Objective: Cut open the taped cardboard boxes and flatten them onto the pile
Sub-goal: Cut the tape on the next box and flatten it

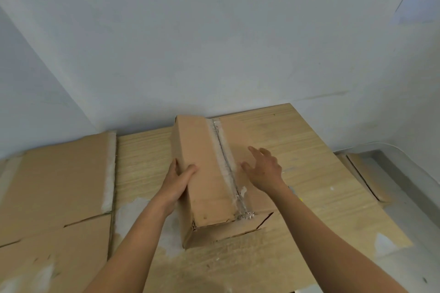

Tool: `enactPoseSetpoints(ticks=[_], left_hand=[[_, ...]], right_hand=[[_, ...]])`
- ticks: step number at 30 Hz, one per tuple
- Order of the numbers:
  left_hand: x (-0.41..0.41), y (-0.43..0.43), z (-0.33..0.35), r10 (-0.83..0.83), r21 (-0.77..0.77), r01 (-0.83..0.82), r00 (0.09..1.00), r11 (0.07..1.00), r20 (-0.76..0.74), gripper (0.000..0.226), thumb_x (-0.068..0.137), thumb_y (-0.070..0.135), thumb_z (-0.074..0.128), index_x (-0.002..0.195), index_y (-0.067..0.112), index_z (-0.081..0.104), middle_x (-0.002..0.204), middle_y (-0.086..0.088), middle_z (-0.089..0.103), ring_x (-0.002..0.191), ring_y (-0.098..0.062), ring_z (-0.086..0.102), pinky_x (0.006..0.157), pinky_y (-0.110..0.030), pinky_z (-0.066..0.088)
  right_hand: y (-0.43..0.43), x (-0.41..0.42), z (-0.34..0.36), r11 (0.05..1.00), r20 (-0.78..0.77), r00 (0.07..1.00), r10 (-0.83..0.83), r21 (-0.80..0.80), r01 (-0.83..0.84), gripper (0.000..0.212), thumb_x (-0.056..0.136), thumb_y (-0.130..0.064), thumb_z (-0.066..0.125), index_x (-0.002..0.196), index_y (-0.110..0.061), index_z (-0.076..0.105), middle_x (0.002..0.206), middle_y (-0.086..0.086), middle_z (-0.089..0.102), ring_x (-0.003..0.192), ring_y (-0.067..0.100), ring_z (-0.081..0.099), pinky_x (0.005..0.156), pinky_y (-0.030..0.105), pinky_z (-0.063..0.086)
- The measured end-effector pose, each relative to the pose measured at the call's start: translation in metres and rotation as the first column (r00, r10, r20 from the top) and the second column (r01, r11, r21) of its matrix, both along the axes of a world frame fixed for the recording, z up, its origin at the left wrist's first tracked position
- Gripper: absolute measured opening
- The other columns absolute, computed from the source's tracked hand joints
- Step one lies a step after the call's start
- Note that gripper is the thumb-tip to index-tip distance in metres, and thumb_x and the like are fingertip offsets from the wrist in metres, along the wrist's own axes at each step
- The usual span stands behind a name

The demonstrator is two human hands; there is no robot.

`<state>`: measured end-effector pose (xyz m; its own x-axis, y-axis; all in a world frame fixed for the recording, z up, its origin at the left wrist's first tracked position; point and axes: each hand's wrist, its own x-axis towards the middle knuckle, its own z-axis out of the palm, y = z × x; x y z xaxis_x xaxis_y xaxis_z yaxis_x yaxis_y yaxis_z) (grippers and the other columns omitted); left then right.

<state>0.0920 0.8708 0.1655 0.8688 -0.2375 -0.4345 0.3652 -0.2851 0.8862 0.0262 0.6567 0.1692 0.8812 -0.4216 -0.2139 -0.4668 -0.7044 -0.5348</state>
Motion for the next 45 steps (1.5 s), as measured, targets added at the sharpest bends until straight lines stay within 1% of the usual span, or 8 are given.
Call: enactPoseSetpoints(ticks=[7, 11, 18, 23, 27, 31, 38, 45], left_hand=[[0.002, 0.006, -0.012, -0.122, 0.215, 0.088, 0.981, 0.973, 0.149, 0.056, 0.096, 0.028, 0.054, 0.146, 0.023, 0.030, 0.145, -0.001, 0.044, 0.127, -0.019, 0.046, 0.105, -0.035, 0.038], [-0.005, -0.003, -0.027, -0.393, 0.685, 0.114, 0.880, 0.720, 0.267, 0.074, 0.099, 0.039, 0.043, 0.154, 0.016, -0.001, 0.160, -0.009, -0.012, 0.148, -0.026, -0.007, 0.119, -0.039, 0.004], [-0.015, -0.019, -0.051, -0.734, 0.872, 0.106, 0.594, 0.477, 0.329, 0.090, 0.075, 0.073, -0.018, 0.153, 0.034, 0.004, 0.160, 0.003, -0.011, 0.145, -0.016, -0.020, 0.111, -0.052, -0.021], [-0.014, -0.017, -0.055, -0.723, 0.859, 0.085, 0.585, 0.506, 0.367, 0.097, 0.070, 0.076, -0.026, 0.153, 0.035, 0.003, 0.159, 0.005, -0.013, 0.143, -0.015, -0.023, 0.111, -0.050, -0.023], [-0.014, -0.016, -0.052, -0.729, 0.866, 0.087, 0.585, 0.493, 0.356, 0.097, 0.071, 0.078, -0.022, 0.152, 0.037, 0.012, 0.161, 0.005, -0.002, 0.147, -0.018, -0.012, 0.112, -0.050, -0.018], [0.000, -0.017, -0.048, -0.701, 0.838, 0.012, 0.554, 0.546, 0.449, 0.066, 0.084, 0.070, 0.021, 0.130, 0.035, 0.053, 0.141, 0.000, 0.047, 0.132, -0.026, 0.037, 0.102, -0.049, 0.016], [0.039, -0.016, -0.052, -0.670, 0.780, -0.029, 0.493, 0.625, 0.556, 0.055, 0.085, 0.060, 0.033, 0.118, 0.027, 0.062, 0.115, -0.001, 0.057, 0.103, -0.027, 0.049, 0.090, -0.044, 0.035], [0.049, -0.014, -0.057, -0.683, 0.794, 0.011, 0.516, 0.608, 0.517, 0.073, 0.086, 0.066, 0.014, 0.142, 0.028, 0.039, 0.150, 0.000, 0.034, 0.139, -0.023, 0.021, 0.115, -0.040, 0.009]], right_hand=[[0.007, -0.010, -0.036, 0.999, -0.021, 1.000, 0.011, 0.046, -0.010, 0.067, 0.093, -0.058, 0.039, 0.148, -0.031, 0.014, 0.148, 0.010, 0.023, 0.124, 0.035, 0.042, 0.096, 0.045, 0.042], [0.026, -0.010, -0.042, 0.987, 0.026, 1.000, 0.011, -0.160, -0.007, 0.066, 0.093, -0.058, 0.037, 0.147, -0.026, 0.014, 0.145, 0.010, 0.026, 0.122, 0.033, 0.042, 0.088, 0.043, 0.045], [0.013, -0.011, -0.047, 0.994, 0.057, 0.996, 0.069, -0.084, -0.064, 0.064, 0.094, -0.054, 0.041, 0.148, -0.027, 0.018, 0.147, 0.007, 0.027, 0.125, 0.030, 0.042, 0.093, 0.042, 0.043], [-0.021, -0.025, -0.047, 0.930, 0.135, 0.962, -0.236, 0.319, 0.183, 0.043, 0.103, -0.033, 0.033, 0.137, -0.011, 0.046, 0.136, 0.009, 0.052, 0.122, 0.025, 0.049, 0.092, 0.029, 0.035], [-0.062, -0.056, -0.077, 0.908, -0.095, 0.905, -0.415, -0.105, 0.406, 0.038, 0.097, -0.034, 0.046, 0.126, -0.011, 0.051, 0.127, 0.012, 0.052, 0.115, 0.031, 0.050, 0.093, 0.038, 0.040], [-0.072, -0.080, -0.098, 0.900, -0.288, 0.865, -0.410, -0.283, 0.332, 0.034, 0.096, -0.036, 0.049, 0.120, -0.012, 0.047, 0.123, 0.010, 0.047, 0.116, 0.030, 0.044, 0.092, 0.038, 0.040], [-0.076, -0.056, -0.091, 0.893, -0.187, 0.874, -0.449, -0.108, 0.437, 0.018, 0.098, -0.024, 0.044, 0.107, -0.008, 0.045, 0.107, 0.015, 0.062, 0.098, 0.033, 0.059, 0.078, 0.038, 0.046], [-0.048, 0.027, -0.034, 0.964, 0.140, 0.956, -0.257, -0.038, 0.265, 0.014, 0.100, -0.021, 0.041, 0.108, -0.010, 0.044, 0.093, 0.015, 0.066, 0.079, 0.032, 0.058, 0.061, 0.034, 0.037]])
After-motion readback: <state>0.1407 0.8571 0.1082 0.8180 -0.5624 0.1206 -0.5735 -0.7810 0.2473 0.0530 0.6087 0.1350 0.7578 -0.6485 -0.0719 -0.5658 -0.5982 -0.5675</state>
